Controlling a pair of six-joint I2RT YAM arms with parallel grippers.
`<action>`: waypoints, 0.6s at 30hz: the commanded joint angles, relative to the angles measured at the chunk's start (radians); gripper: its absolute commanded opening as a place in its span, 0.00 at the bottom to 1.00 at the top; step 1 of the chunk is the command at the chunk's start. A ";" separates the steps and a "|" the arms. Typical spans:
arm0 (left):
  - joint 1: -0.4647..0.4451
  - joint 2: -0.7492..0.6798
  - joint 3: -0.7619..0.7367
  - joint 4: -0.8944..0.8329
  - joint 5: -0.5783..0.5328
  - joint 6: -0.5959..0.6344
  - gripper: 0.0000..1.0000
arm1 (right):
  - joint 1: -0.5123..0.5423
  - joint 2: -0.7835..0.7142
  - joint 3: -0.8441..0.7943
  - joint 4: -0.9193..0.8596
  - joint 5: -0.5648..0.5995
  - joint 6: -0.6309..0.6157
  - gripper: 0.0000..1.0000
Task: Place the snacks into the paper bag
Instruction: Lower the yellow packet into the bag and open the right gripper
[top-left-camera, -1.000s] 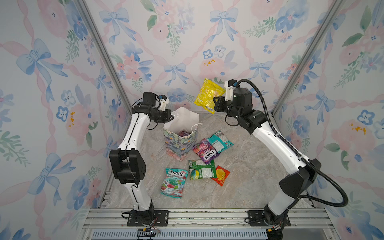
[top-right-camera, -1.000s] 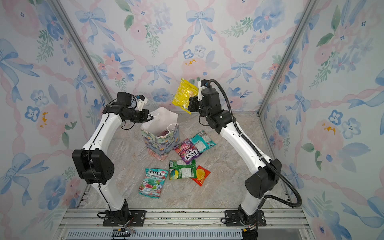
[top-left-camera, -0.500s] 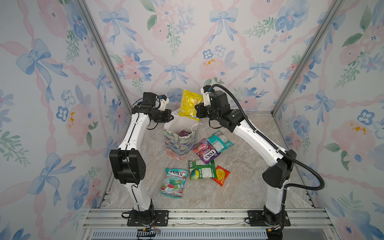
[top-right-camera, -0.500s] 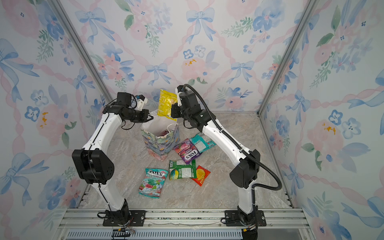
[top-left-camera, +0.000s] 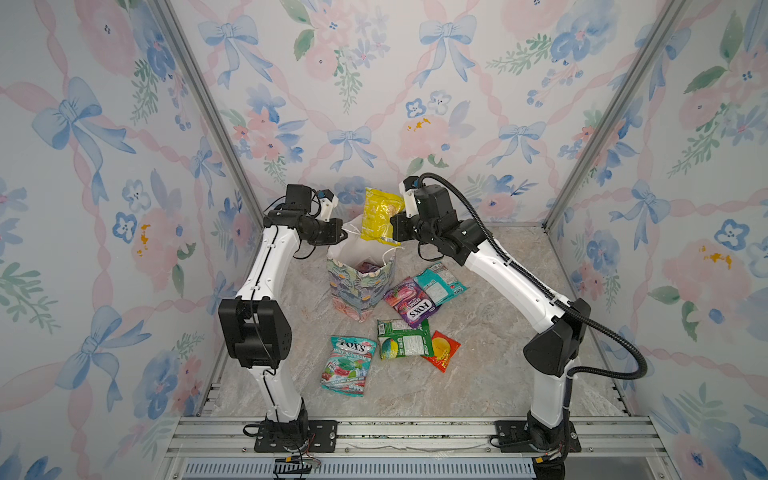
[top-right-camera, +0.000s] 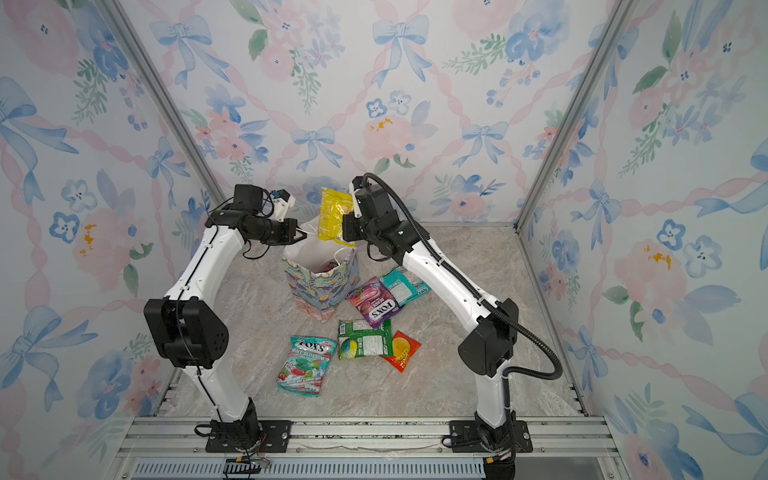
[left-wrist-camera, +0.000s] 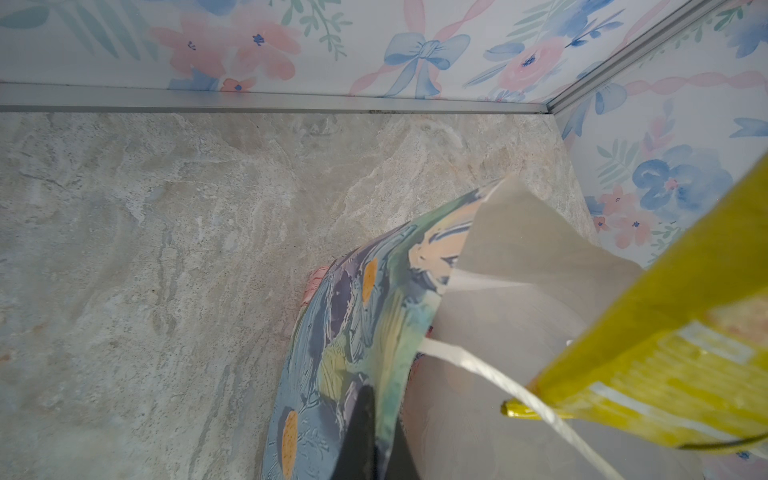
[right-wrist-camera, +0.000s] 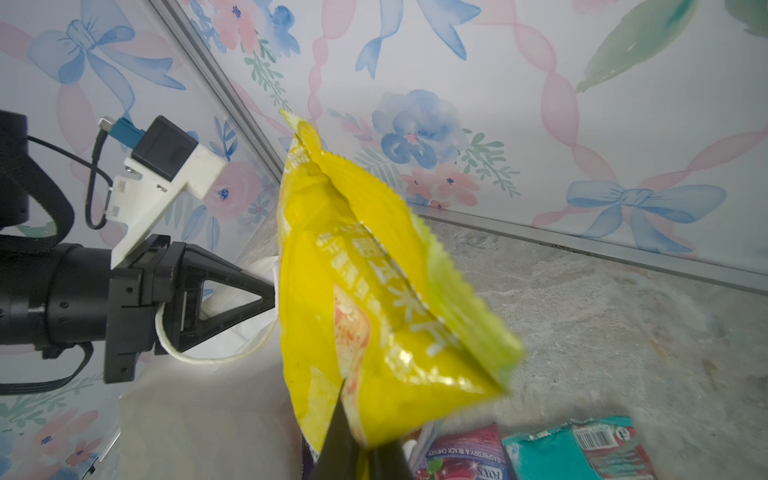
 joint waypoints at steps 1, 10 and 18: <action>0.003 -0.035 -0.006 -0.004 0.016 -0.018 0.00 | 0.025 0.050 0.027 -0.014 -0.006 -0.004 0.01; 0.002 -0.039 -0.007 -0.004 0.015 -0.017 0.00 | 0.044 0.160 0.160 -0.050 -0.074 0.038 0.01; 0.002 -0.038 -0.007 -0.004 0.015 -0.017 0.00 | 0.051 0.139 0.121 -0.028 -0.118 0.083 0.01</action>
